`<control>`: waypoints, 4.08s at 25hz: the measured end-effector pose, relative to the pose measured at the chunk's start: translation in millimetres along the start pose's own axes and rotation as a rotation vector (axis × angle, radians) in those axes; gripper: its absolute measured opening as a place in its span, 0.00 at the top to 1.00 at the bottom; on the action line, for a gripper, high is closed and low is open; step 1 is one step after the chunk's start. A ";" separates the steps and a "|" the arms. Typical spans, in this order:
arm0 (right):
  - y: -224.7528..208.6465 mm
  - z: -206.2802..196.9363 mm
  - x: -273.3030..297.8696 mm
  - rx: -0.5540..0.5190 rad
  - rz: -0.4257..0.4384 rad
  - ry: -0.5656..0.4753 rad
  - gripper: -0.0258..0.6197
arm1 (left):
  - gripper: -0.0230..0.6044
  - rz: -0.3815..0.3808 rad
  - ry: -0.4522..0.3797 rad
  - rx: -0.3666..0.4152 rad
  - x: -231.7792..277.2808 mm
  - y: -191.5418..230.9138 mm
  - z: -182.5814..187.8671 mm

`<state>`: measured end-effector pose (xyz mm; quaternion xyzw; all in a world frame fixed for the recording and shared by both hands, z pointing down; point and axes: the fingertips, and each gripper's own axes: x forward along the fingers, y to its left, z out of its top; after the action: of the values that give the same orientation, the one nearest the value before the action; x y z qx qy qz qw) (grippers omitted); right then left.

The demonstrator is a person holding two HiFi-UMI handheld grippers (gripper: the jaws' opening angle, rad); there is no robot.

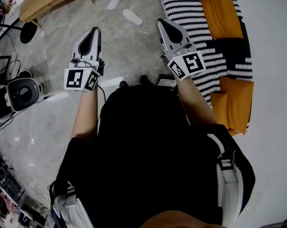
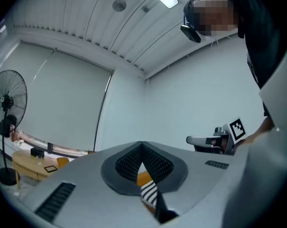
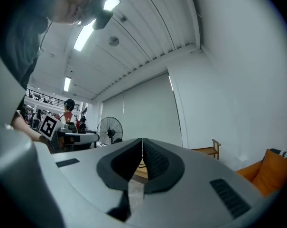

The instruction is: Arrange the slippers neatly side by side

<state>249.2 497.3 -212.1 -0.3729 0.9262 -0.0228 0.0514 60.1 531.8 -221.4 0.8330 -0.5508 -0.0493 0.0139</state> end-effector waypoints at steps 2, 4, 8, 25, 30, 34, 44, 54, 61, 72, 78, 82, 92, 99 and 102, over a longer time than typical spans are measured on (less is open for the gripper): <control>-4.1 -1.1 -0.1 0.004 -0.011 0.013 0.91 | 0.94 0.002 0.001 -0.001 1.6 -0.7 -0.7; -10.4 -3.4 -0.1 0.003 -0.030 0.037 0.91 | 0.94 0.001 0.002 0.000 4.3 -2.5 -0.7; -19.9 -5.3 -4.4 0.000 -0.023 0.047 0.91 | 0.94 -0.007 0.011 0.003 12.6 -9.8 -2.5; -67.0 -36.5 -23.3 0.034 0.073 0.078 0.91 | 0.94 0.056 0.096 -0.005 45.7 -36.8 -45.7; -79.2 -47.9 -9.3 0.057 0.101 0.086 0.91 | 0.94 0.046 0.108 -0.029 61.0 -26.9 -55.4; -94.4 -54.1 9.2 0.044 0.102 0.102 0.91 | 0.94 0.052 0.104 -0.041 81.3 -8.1 -68.2; -152.8 -64.9 110.2 0.041 0.079 0.153 0.91 | 0.94 0.073 0.083 -0.086 172.3 80.3 -84.4; -194.7 -59.0 219.5 0.031 0.057 0.137 0.91 | 0.94 0.026 0.061 -0.075 264.9 159.8 -86.1; -225.6 -77.3 279.3 0.071 0.104 0.142 0.91 | 0.94 0.046 0.074 -0.072 320.4 199.8 -97.6; -323.8 -157.1 383.4 0.107 0.228 0.193 0.91 | 0.94 0.151 0.122 -0.083 422.6 248.7 -155.5; -367.5 -220.7 433.7 0.220 0.270 0.218 0.91 | 0.94 0.164 0.159 -0.123 463.0 277.3 -204.5; -398.1 -278.7 457.6 0.255 0.217 0.252 0.91 | 0.94 0.152 0.208 -0.141 476.6 297.0 -257.4; -395.9 -462.5 463.3 0.383 0.025 0.370 0.91 | 0.94 0.033 0.317 -0.151 462.3 359.6 -422.1; -356.6 -589.3 440.2 0.429 -0.074 0.524 0.81 | 0.94 -0.014 0.384 -0.199 434.3 395.3 -511.8; -337.8 -630.5 427.0 0.454 -0.076 0.567 0.81 | 0.94 -0.032 0.414 -0.202 421.0 400.0 -540.9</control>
<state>105.0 -39.7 408.2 -0.3649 0.8605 -0.3322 -0.1267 -90.2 -29.1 319.6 0.8283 -0.5154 0.0677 0.2090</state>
